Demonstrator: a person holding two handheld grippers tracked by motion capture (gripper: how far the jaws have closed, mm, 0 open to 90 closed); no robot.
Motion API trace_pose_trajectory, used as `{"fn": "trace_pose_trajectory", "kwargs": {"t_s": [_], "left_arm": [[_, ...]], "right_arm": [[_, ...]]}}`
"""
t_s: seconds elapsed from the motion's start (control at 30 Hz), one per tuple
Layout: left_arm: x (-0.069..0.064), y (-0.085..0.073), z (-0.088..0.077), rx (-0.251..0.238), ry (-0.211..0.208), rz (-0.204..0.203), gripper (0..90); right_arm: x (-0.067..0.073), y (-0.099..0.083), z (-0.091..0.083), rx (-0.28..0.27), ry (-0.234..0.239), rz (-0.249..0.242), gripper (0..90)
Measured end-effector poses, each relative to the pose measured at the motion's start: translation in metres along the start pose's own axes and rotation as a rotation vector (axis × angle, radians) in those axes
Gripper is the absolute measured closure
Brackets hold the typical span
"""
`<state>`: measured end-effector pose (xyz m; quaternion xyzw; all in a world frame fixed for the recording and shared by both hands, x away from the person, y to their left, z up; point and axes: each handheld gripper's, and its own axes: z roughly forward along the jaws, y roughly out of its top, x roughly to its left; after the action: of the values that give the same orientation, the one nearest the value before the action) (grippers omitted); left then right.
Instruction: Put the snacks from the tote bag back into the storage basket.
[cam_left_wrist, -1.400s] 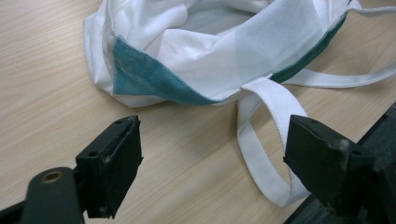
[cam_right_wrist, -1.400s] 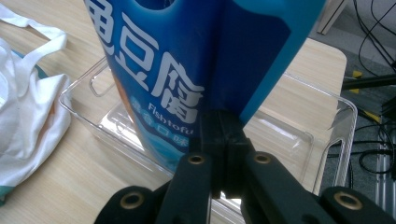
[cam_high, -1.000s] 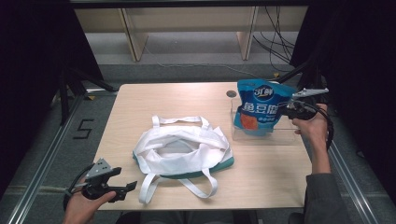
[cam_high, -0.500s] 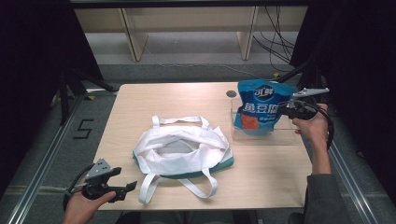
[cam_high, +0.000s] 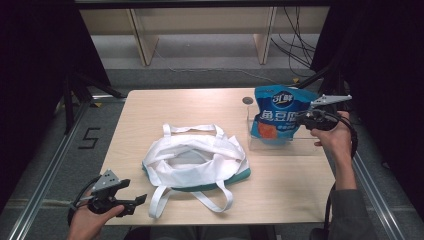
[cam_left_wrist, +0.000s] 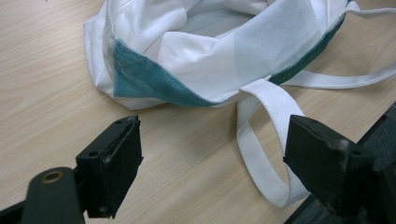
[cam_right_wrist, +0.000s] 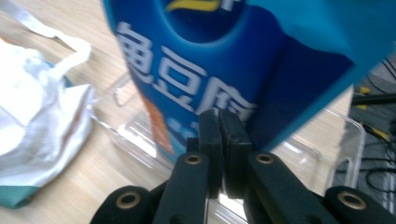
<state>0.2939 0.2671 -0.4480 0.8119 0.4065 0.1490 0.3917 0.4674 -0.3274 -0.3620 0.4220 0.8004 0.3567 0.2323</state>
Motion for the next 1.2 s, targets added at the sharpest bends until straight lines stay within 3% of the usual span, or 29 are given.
{"fn": "trace_pose_trajectory", "kwargs": {"t_s": [0.07,0.1,0.13,0.17,0.2,0.23,0.4,0.43,0.47,0.5,0.53,0.6,0.63,0.67,0.7,0.73,0.77,0.9,0.93,0.97,1.07,1.2], "left_arm": [[-0.001,0.000,0.001,-0.006,0.001,-0.008,18.1],[-0.002,0.000,0.001,-0.010,0.006,-0.015,18.0],[-0.001,-0.001,0.001,-0.016,0.008,-0.002,18.0],[-0.001,0.000,0.000,-0.003,0.002,-0.002,18.0],[-0.001,0.000,0.001,-0.013,0.001,-0.014,18.1],[0.000,0.000,0.000,0.004,-0.001,0.002,18.1],[0.000,-0.001,0.000,-0.001,-0.002,-0.022,18.1],[-0.001,-0.001,0.001,-0.016,0.000,-0.024,18.1],[0.001,-0.001,0.001,-0.009,-0.001,-0.001,18.1],[-0.002,-0.001,0.001,-0.012,0.013,-0.034,18.1],[-0.001,0.000,0.001,-0.010,0.006,-0.015,18.1],[-0.001,-0.001,0.001,-0.013,0.002,-0.028,18.0],[0.000,-0.001,0.000,-0.004,0.005,-0.005,18.1],[0.000,-0.001,0.000,-0.006,0.005,-0.006,18.0],[-0.002,-0.001,0.001,-0.028,0.007,-0.042,18.0],[-0.003,-0.001,0.001,-0.029,0.011,-0.042,18.0],[-0.003,-0.001,0.002,-0.046,0.012,-0.042,18.1],[-0.002,-0.001,0.001,-0.026,0.008,-0.039,18.0],[0.000,0.000,-0.002,0.001,0.007,-0.005,18.1],[0.000,0.000,-0.002,-0.002,0.007,-0.006,18.0],[0.000,0.000,-0.002,-0.001,0.008,-0.007,18.1],[0.000,0.000,-0.001,0.001,0.007,-0.005,18.1]], "right_arm": [[0.005,0.002,0.000,-0.015,0.017,0.019,86.6],[0.004,0.003,0.000,-0.002,0.032,-0.014,85.5],[0.008,0.003,0.000,0.000,0.042,0.013,84.5],[0.009,0.002,0.002,-0.025,0.038,-0.007,83.1],[0.011,0.004,0.000,-0.003,0.048,-0.002,81.0],[0.014,0.004,0.001,-0.017,0.060,0.018,78.4],[0.022,0.002,0.001,-0.021,0.092,-0.013,68.5],[0.024,0.001,-0.002,-0.008,0.107,0.007,67.1],[0.024,0.001,-0.002,-0.026,0.107,0.012,65.2],[0.025,0.001,-0.003,-0.038,0.111,0.025,63.4],[0.026,0.001,-0.003,-0.051,0.122,0.052,61.6],[0.027,0.002,-0.002,-0.056,0.148,0.032,58.8],[0.030,0.003,-0.003,-0.036,0.160,0.046,56.7],[0.032,0.003,0.000,-0.058,0.153,0.040,55.4],[0.034,0.004,-0.001,-0.029,0.159,0.047,54.5],[0.036,0.005,0.000,-0.042,0.155,0.052,53.4],[0.037,0.005,0.001,-0.043,0.161,0.040,52.8],[0.046,0.007,0.003,-0.037,0.174,0.030,50.6],[0.046,0.007,0.005,-0.065,0.165,0.001,49.9],[0.051,0.008,0.005,-0.048,0.181,0.026,48.4],[0.060,0.011,0.005,-0.056,0.177,0.021,45.1],[0.071,0.014,0.007,-0.073,0.205,-0.011,41.6]]}}
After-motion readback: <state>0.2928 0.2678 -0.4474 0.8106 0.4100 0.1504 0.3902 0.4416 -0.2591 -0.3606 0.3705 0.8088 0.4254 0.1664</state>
